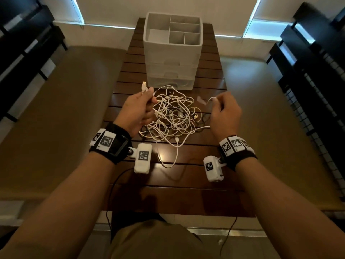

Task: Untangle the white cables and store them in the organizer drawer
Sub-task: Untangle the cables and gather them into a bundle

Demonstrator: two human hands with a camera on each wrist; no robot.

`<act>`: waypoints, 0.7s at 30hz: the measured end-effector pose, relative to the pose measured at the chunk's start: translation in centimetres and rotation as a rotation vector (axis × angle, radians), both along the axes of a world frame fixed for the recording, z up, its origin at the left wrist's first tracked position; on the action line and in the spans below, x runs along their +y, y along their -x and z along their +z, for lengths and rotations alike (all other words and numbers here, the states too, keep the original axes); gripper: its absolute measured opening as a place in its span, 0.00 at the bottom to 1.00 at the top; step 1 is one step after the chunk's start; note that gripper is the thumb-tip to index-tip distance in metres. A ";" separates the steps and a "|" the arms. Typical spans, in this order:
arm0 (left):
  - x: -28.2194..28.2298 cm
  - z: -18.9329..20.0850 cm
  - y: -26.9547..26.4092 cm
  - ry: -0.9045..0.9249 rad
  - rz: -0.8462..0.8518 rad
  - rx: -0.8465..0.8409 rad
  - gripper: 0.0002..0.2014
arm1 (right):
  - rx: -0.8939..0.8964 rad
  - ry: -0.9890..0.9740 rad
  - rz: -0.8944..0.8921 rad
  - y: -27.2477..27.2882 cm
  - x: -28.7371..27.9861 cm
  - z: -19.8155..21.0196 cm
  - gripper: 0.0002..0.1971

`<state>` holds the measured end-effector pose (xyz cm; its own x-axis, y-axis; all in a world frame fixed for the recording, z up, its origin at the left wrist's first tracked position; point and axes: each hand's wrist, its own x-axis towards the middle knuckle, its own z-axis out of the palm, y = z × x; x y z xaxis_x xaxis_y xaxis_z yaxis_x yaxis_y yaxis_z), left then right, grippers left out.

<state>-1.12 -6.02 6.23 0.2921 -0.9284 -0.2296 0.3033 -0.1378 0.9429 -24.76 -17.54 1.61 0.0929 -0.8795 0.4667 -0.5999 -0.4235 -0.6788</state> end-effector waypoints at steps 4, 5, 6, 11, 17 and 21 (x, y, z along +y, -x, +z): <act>0.0 -0.1 -0.1 0.022 0.048 0.080 0.21 | 0.219 -0.061 0.146 -0.5 0.8 0.1 0.08; -0.1 0.0 0.0 0.029 0.048 0.117 0.22 | 0.372 -0.127 0.187 -0.7 0.9 -0.5 0.07; -0.1 0.1 0.1 0.037 0.044 0.150 0.24 | 0.518 -0.192 0.197 -0.7 1.1 -0.9 0.06; 0.0 0.9 0.3 0.108 0.030 0.192 0.29 | 1.041 -0.485 0.056 -1.4 2.1 -0.9 0.20; -0.2 1.7 0.9 0.227 0.041 0.216 0.25 | 0.213 -0.361 0.664 -3.9 3.1 1.8 0.31; -0.6 2.6 1.7 0.304 0.002 0.351 0.19 | 0.188 -0.627 0.953 -7.3 5.5 2.3 0.22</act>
